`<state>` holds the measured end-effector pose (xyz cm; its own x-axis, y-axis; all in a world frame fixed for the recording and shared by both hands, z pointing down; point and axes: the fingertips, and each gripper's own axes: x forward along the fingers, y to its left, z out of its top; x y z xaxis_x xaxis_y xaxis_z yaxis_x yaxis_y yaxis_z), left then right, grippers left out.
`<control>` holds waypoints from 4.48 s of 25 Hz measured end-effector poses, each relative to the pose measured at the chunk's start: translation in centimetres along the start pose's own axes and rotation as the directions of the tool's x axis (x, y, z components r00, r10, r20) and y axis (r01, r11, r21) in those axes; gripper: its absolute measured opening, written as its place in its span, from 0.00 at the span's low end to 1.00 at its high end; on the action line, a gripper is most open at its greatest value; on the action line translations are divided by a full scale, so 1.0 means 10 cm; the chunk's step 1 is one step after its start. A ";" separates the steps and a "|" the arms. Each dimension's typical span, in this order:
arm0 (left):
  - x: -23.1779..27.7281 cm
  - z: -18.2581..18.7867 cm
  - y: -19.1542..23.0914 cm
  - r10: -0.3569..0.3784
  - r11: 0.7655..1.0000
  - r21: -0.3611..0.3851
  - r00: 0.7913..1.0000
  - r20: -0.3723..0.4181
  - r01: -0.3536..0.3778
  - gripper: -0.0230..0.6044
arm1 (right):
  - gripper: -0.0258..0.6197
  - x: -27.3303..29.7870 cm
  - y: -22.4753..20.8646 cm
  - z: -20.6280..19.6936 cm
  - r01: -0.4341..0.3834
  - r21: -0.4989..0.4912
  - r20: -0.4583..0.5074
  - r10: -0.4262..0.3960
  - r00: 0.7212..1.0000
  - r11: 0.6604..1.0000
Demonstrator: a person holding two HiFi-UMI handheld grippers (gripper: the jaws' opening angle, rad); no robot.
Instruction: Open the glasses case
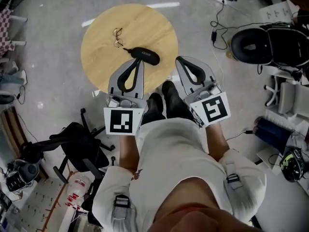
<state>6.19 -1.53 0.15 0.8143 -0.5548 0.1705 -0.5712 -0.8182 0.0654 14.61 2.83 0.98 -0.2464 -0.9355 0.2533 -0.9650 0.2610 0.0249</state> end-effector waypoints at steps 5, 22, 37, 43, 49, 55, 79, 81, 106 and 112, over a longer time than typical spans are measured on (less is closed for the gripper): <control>0.20 -0.17 0.05 0.024 1.000 -0.019 0.999 -0.030 -0.024 0.07 | 0.07 0.18 -0.10 -0.12 -0.025 0.052 -0.003 0.025 1.000 0.998; 0.47 -0.95 0.30 0.070 0.993 -0.082 0.990 -0.124 -0.081 0.07 | 0.07 0.64 -0.15 -0.86 -0.061 0.104 -0.084 0.070 0.994 0.993; 0.72 -1.86 0.57 0.095 0.988 -0.100 0.975 -0.200 -0.116 0.07 | 0.07 1.07 -0.03 -1.75 -0.089 0.140 -0.172 0.112 0.979 0.986; 0.80 -2.25 0.56 0.086 0.987 -0.110 0.965 -0.247 -0.116 0.07 | 0.07 1.15 -0.07 -2.17 -0.082 0.167 -0.228 0.119 0.966 0.983; 0.93 -2.56 0.50 0.085 0.984 -0.129 0.960 -0.266 -0.123 0.07 | 0.07 1.25 -0.12 -2.44 -0.098 0.170 -0.239 0.137 0.961 0.981; 1.00 -2.81 0.48 0.084 0.983 -0.134 0.952 -0.293 -0.128 0.07 | 0.07 1.34 -0.10 -2.66 -0.124 0.173 -0.257 0.166 0.952 0.977; 1.21 -3.48 0.48 0.077 0.984 -0.123 0.925 -0.372 -0.132 0.08 | 0.07 1.83 -0.16 -3.25 -0.190 0.169 -0.308 0.235 0.922 0.967; 1.18 -3.50 0.48 0.075 0.982 -0.136 0.926 -0.370 -0.134 0.08 | 0.07 1.83 -0.14 -3.24 -0.194 0.171 -0.300 0.238 0.924 0.966; 0.98 -3.37 0.50 0.076 0.981 -0.140 0.934 -0.349 -0.133 0.08 | 0.07 1.59 0.47 -3.07 -0.359 0.238 -0.209 0.409 0.888 0.902; 0.98 -3.36 0.48 0.067 0.980 -0.152 0.934 -0.350 -0.127 0.07 | 0.07 1.56 0.57 -3.06 -0.377 0.223 -0.221 0.423 0.879 0.899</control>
<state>7.96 -5.80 35.19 0.6865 -0.5203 0.5080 -0.6791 -0.7085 0.1920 7.96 -3.01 34.64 -0.6051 -0.6589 0.4469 -0.7947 0.5339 -0.2888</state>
